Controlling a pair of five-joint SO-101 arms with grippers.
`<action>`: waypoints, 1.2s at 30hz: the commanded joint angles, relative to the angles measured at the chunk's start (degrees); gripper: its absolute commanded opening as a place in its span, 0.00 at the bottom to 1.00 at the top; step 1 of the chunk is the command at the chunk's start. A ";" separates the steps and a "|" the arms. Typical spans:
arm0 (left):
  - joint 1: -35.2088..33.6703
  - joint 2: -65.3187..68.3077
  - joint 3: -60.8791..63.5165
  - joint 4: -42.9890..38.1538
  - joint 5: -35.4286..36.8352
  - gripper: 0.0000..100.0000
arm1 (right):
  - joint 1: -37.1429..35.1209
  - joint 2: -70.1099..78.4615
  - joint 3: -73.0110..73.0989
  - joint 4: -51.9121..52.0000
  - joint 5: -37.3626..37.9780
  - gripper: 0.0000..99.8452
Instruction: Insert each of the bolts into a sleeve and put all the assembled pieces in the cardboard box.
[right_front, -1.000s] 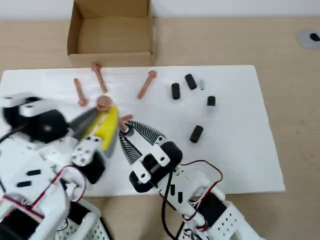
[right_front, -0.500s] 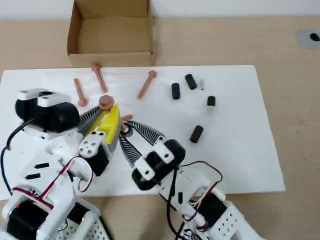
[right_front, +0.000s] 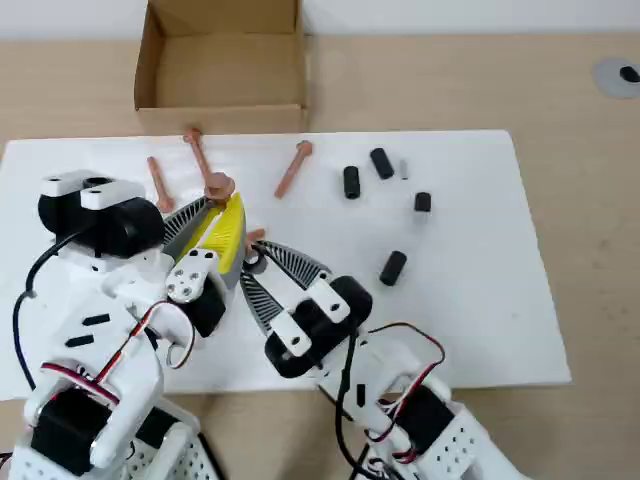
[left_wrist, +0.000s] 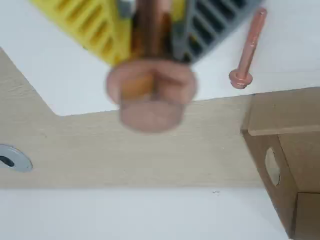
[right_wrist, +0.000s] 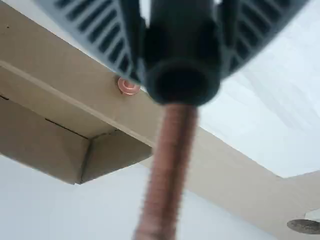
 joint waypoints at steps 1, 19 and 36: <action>-0.53 -0.04 0.09 -0.44 -0.26 0.01 | -0.66 -6.29 -4.35 -1.32 -0.79 0.01; 6.33 -0.13 -5.54 8.09 0.00 0.01 | -0.66 -5.93 -4.62 -1.23 -0.79 0.01; -4.48 -0.22 -5.45 -0.79 3.87 0.01 | -0.84 -5.93 -4.26 -1.14 -3.43 0.01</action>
